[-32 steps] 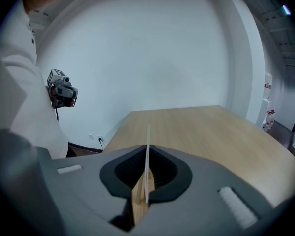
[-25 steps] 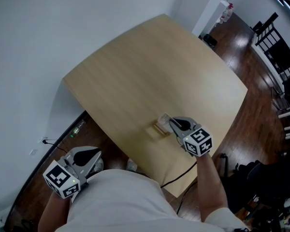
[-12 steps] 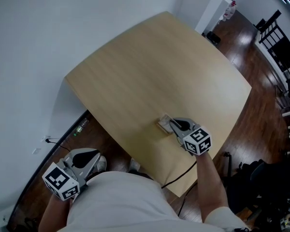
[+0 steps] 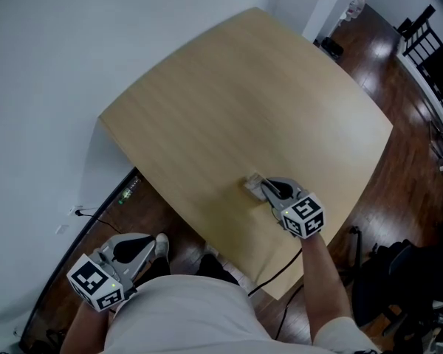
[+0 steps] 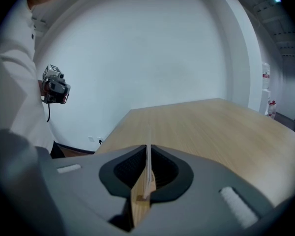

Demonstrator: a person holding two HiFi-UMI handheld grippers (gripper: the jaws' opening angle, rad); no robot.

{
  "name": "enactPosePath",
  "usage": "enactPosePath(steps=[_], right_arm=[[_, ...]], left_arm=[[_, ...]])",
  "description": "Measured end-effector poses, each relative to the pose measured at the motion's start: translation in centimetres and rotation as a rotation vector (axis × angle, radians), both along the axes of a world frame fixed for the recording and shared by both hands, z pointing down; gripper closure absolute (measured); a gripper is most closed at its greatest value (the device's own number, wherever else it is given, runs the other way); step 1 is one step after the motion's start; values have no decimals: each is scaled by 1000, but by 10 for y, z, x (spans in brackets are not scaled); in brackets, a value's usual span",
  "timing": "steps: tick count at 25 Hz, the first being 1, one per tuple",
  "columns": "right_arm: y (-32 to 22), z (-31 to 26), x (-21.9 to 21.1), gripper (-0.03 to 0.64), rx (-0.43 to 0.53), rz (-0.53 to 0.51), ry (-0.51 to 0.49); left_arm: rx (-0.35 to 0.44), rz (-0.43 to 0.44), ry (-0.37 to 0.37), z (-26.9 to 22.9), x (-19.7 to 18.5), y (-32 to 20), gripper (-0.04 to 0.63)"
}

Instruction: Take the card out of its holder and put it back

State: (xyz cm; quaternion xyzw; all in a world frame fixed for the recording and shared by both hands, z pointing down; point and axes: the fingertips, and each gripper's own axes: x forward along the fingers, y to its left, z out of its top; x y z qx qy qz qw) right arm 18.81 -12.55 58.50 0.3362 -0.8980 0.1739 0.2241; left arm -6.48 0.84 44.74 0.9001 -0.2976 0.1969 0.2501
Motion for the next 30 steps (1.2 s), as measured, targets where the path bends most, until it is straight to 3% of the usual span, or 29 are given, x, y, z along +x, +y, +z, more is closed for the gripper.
enactPosePath(steps=[4,8,13,23,30], right_arm=[[-2,-12,6,478,39,81,-10],[16,-39,20,454,105,233,26],[74,-77,17,454,158,423,56],[263,-110,-88,451,142,728,49],[386,-117,-173,451,100,897,45]], left_arm=[[0,50,-5,-2,5,3,591],[27,122,6,-11,1,4,591],[83,235,36,-34,-17,9,591],[133,508,129,-32,-99,57,591],[120,634,152,-20,-142,99,591]])
